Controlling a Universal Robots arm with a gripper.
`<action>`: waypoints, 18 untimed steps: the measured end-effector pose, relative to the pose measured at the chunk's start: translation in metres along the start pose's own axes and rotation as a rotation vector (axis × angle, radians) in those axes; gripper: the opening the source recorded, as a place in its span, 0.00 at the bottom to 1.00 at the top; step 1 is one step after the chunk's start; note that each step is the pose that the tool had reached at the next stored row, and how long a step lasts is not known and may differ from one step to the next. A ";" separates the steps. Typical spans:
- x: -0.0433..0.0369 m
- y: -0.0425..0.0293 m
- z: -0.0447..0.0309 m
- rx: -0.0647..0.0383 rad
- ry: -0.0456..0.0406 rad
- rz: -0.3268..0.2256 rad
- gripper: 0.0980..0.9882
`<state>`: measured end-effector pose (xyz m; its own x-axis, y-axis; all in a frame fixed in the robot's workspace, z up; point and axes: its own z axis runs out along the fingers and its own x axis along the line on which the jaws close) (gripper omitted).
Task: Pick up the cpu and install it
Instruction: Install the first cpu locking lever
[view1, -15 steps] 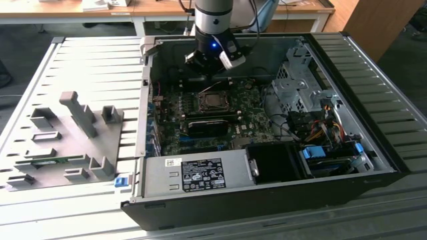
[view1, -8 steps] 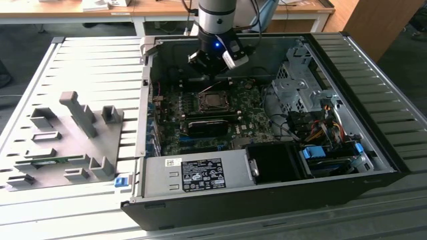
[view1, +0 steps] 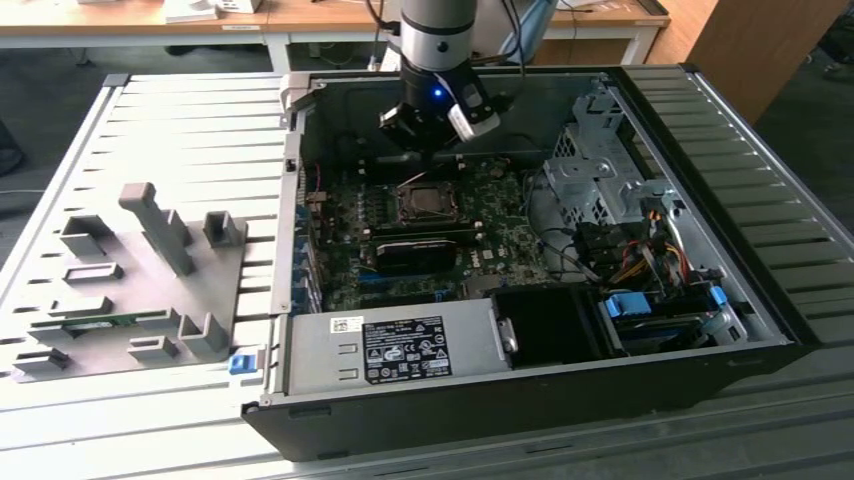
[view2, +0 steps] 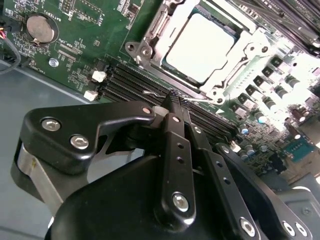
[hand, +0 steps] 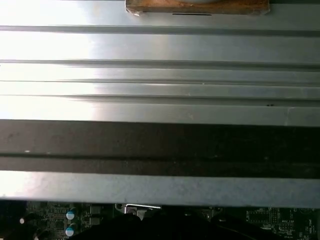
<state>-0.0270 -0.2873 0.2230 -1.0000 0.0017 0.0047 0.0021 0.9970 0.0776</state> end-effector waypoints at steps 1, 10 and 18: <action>-0.0014 0.0000 0.0008 0.000 0.0004 0.000 0.01; -0.0097 0.0002 0.0068 0.000 0.0052 0.002 0.01; -0.0120 -0.0003 0.0136 0.000 0.0127 0.003 0.01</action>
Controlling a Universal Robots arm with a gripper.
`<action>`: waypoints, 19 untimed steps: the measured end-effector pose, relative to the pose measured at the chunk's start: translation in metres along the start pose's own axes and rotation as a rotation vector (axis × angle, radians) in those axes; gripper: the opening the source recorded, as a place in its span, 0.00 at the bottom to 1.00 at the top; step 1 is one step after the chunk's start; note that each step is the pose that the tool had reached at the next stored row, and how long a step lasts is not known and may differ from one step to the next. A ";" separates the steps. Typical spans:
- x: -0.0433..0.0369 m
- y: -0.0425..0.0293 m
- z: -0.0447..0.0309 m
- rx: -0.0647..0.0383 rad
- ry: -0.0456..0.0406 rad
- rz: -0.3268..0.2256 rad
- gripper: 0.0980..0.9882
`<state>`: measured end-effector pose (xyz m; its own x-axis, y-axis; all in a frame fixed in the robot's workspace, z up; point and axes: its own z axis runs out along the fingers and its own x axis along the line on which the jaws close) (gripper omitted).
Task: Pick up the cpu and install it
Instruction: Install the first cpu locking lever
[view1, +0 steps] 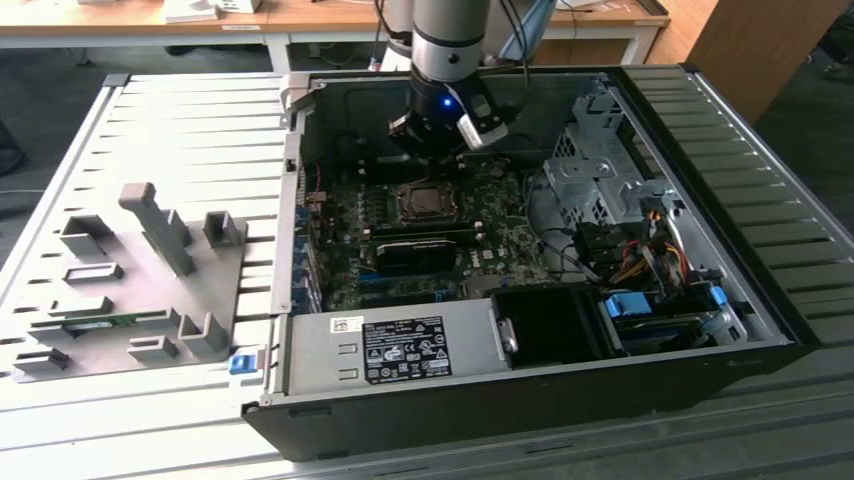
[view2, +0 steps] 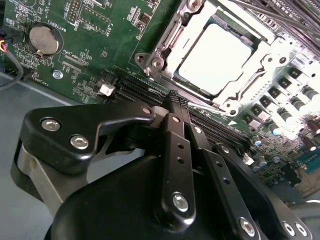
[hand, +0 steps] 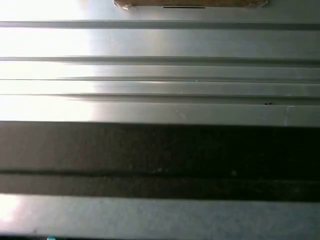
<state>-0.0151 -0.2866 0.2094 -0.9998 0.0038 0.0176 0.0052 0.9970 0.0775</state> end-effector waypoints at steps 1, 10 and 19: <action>-0.0004 -0.0001 0.0008 0.000 0.0007 0.000 0.01; -0.0046 -0.0006 0.0077 0.000 0.0068 0.001 0.01; -0.0046 -0.0006 0.0081 0.000 0.0070 0.001 0.01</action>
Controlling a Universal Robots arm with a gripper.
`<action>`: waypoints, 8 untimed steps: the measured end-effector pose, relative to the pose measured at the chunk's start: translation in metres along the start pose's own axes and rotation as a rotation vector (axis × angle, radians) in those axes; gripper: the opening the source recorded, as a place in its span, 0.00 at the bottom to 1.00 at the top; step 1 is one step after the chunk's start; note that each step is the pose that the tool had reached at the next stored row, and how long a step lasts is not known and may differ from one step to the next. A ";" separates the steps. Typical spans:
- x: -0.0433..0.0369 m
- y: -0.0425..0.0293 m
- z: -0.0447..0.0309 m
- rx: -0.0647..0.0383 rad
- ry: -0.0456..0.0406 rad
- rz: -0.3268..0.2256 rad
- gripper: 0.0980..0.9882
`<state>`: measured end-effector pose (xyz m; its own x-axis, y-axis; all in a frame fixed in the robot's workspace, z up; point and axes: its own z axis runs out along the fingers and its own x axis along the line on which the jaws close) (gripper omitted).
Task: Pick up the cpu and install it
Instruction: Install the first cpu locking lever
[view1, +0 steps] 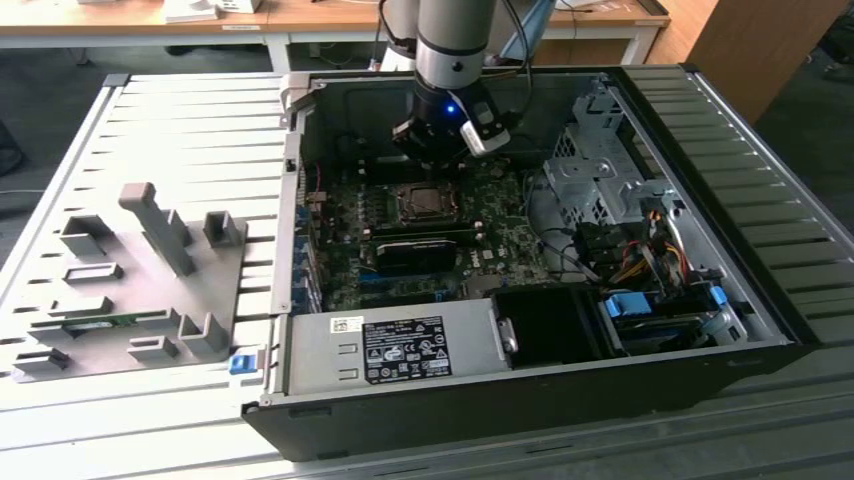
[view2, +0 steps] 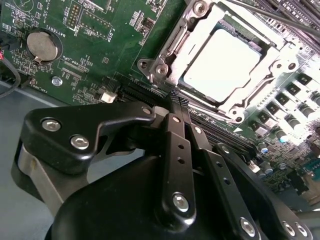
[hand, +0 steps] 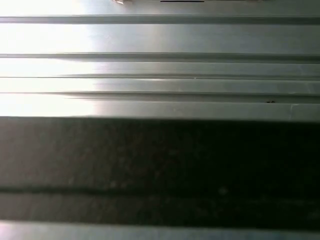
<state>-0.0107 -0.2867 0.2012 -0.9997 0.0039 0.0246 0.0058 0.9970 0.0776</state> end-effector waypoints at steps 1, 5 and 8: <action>0.0000 0.0000 -0.0004 0.000 0.0000 0.000 0.01; -0.0001 0.0001 -0.0005 0.002 -0.0001 0.000 0.01; 0.0000 0.0000 -0.0001 0.010 0.0000 0.000 0.01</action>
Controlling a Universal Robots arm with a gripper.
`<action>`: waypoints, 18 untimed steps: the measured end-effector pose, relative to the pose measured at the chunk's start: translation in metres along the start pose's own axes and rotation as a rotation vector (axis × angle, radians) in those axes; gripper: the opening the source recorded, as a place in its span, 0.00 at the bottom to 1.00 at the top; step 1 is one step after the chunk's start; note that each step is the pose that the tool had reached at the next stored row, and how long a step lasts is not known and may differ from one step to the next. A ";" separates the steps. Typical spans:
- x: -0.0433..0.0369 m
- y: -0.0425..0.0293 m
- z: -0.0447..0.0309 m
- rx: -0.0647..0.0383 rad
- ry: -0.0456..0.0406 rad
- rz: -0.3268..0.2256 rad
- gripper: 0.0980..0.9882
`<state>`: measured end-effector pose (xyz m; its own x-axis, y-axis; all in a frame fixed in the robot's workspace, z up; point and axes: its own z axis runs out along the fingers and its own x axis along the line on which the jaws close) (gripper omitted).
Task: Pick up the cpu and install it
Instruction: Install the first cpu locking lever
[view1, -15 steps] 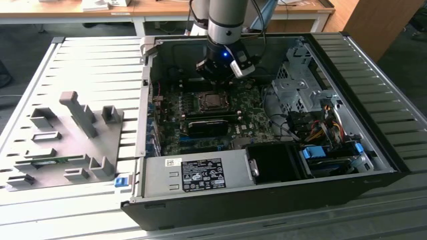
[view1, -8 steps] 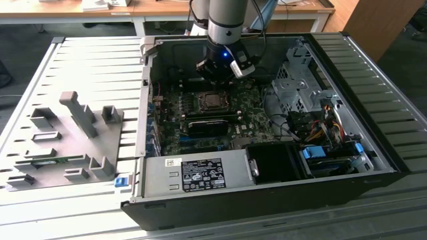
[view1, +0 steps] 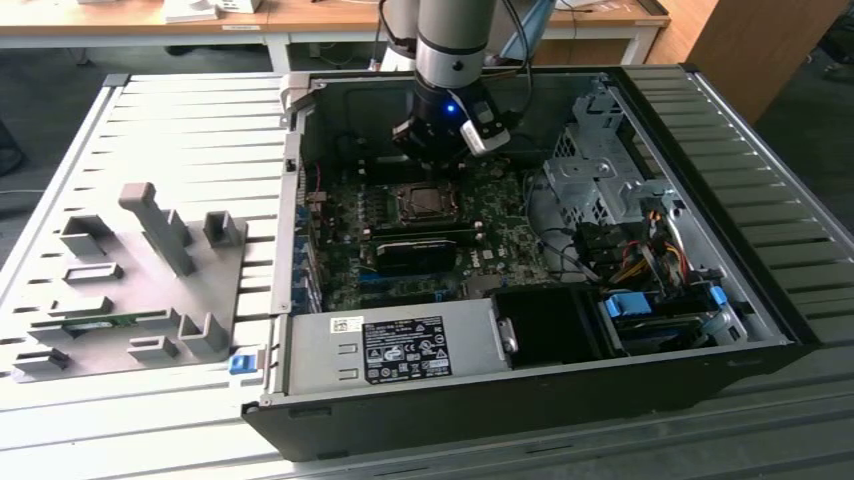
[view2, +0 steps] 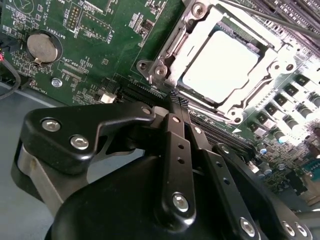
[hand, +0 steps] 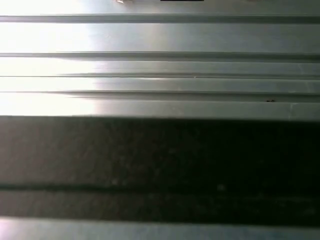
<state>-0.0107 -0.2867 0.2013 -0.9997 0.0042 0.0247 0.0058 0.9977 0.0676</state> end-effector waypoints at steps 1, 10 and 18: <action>0.0000 0.0000 0.0004 0.003 -0.0001 0.000 0.01; -0.0001 -0.0002 0.0032 0.007 -0.0001 0.000 0.01; 0.0000 -0.0001 0.0012 0.017 -0.0001 0.000 0.01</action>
<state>-0.0107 -0.2866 0.2001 -0.9997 0.0046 0.0245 0.0059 0.9987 0.0510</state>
